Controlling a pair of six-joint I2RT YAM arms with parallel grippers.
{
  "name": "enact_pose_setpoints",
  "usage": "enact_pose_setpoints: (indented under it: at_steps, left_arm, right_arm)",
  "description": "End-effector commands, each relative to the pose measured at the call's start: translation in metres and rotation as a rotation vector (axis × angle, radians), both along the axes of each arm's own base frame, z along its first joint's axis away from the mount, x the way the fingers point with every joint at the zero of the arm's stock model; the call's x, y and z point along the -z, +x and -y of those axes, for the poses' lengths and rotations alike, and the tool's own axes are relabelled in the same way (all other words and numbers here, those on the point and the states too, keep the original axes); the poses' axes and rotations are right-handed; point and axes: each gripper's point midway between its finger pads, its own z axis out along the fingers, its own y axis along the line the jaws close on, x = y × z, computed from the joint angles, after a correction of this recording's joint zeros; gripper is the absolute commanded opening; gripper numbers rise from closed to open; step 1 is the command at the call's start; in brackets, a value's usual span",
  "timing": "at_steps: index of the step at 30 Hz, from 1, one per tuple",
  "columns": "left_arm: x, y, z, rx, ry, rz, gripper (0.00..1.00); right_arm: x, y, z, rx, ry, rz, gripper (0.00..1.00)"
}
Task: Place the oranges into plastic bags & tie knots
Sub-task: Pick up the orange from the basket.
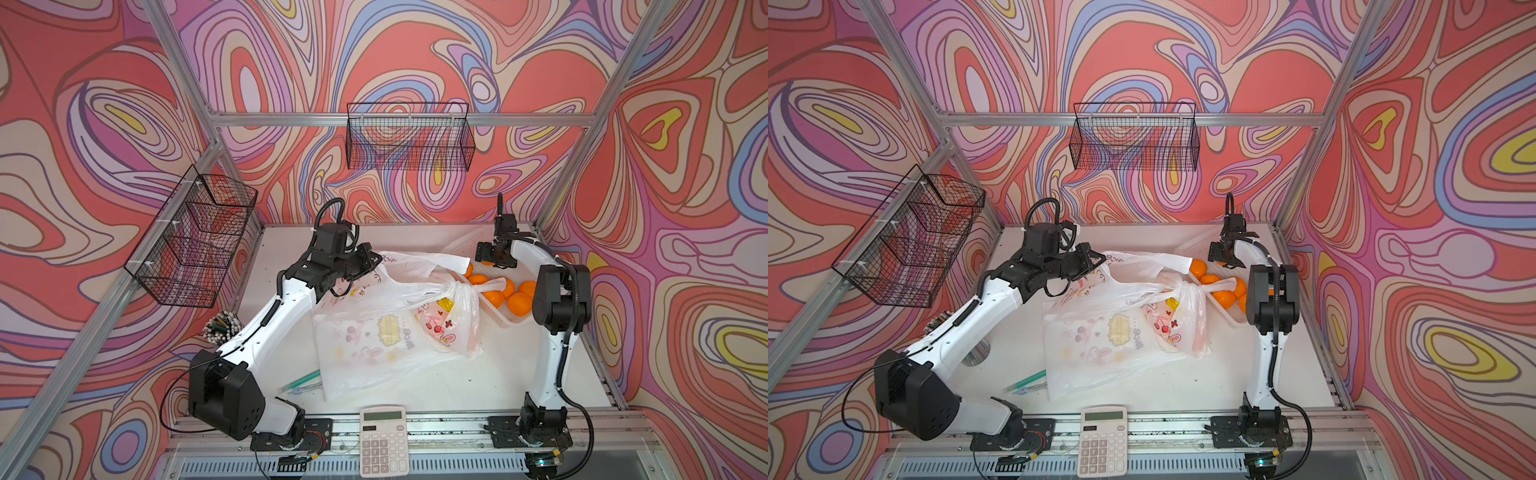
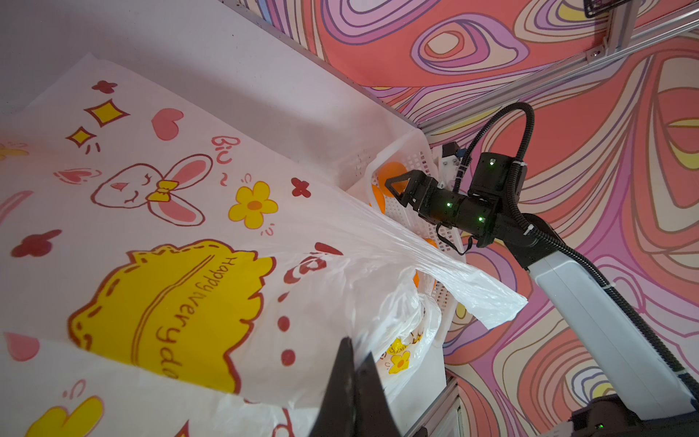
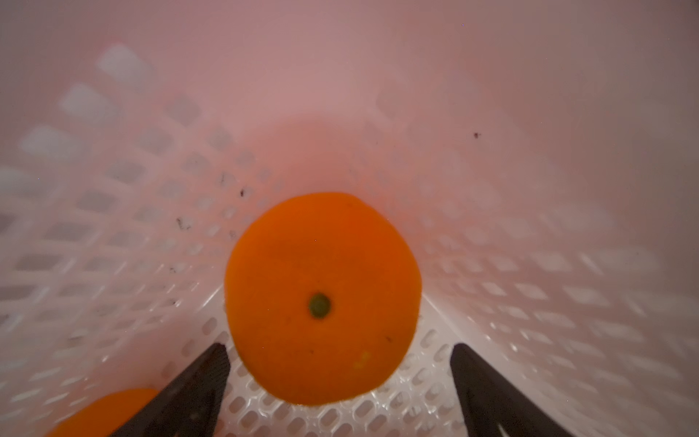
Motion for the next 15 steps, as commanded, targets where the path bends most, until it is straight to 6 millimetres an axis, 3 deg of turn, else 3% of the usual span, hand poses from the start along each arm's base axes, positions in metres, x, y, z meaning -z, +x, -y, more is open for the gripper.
enact_pose_setpoints:
  at_steps: [1,5,9,13,15]
  left_arm:
    - [-0.011,-0.006,-0.005,-0.002,0.006,0.021,0.0]
    - [-0.011,-0.007,-0.005,0.001,0.005,0.021,0.0]
    - [-0.012,-0.007,-0.005,0.002,0.003,0.022,0.0]
    - [-0.012,-0.007,-0.005,0.003,0.005,0.023,0.0]
    - [-0.012,-0.007,-0.005,0.004,0.007,0.02,0.0]
  right_arm:
    - [0.007,0.01,-0.001,-0.006,0.006,-0.004,0.97]
    - [0.02,0.016,-0.003,-0.001,0.022,-0.018,0.95]
    - [0.026,0.013,-0.006,-0.003,0.039,-0.033,0.84]
    - [0.004,0.011,-0.005,0.0,0.034,0.019,0.64]
    - [-0.017,0.01,-0.005,-0.006,0.028,0.068,0.6]
